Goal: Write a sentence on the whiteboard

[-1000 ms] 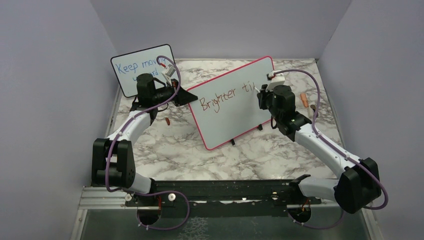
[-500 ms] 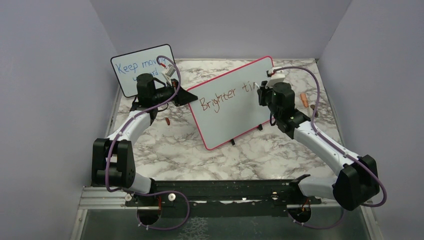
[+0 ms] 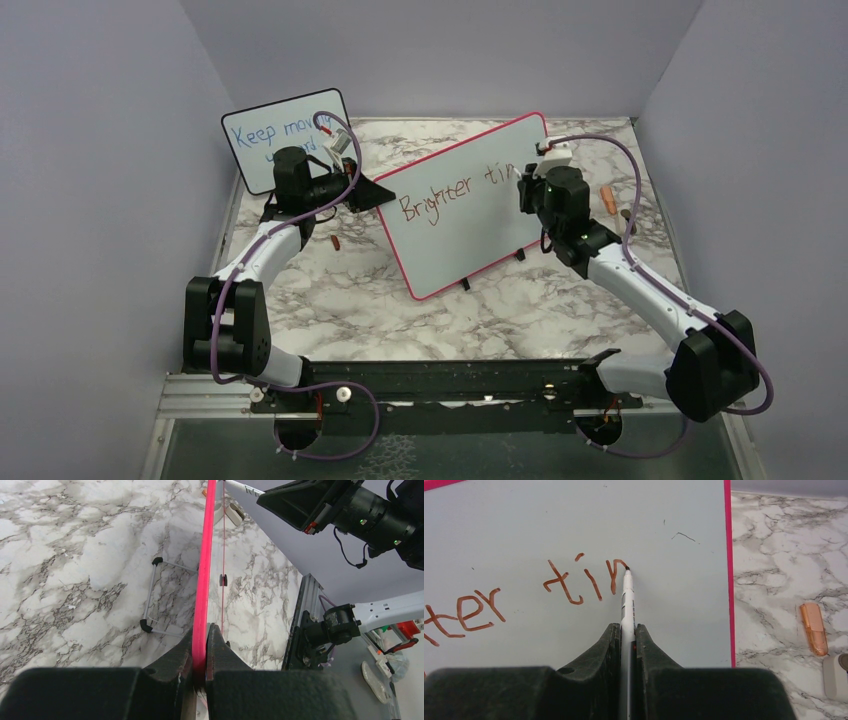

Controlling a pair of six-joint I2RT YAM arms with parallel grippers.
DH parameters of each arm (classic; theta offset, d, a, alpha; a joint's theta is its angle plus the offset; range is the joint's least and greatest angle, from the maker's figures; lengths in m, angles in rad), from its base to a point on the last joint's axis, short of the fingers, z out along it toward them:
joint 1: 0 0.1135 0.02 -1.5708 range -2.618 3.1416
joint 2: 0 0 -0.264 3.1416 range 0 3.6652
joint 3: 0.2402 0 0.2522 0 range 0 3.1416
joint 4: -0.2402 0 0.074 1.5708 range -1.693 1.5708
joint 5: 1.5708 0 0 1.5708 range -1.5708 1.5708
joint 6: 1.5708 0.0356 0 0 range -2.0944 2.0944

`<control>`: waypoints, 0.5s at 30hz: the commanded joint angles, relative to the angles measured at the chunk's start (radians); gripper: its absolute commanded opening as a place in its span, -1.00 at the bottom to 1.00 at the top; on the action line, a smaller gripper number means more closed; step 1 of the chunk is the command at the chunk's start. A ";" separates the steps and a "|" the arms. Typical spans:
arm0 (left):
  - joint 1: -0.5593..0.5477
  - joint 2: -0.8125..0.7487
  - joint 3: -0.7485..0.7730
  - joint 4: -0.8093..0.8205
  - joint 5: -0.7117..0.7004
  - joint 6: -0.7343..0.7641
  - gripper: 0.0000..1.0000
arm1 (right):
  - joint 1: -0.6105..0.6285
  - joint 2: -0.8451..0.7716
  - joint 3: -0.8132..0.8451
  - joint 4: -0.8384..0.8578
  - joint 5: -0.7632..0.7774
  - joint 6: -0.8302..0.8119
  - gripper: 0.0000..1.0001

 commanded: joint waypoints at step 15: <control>-0.016 0.044 -0.020 -0.099 -0.074 0.100 -1.00 | -0.006 -0.038 -0.044 -0.027 0.001 0.027 -0.98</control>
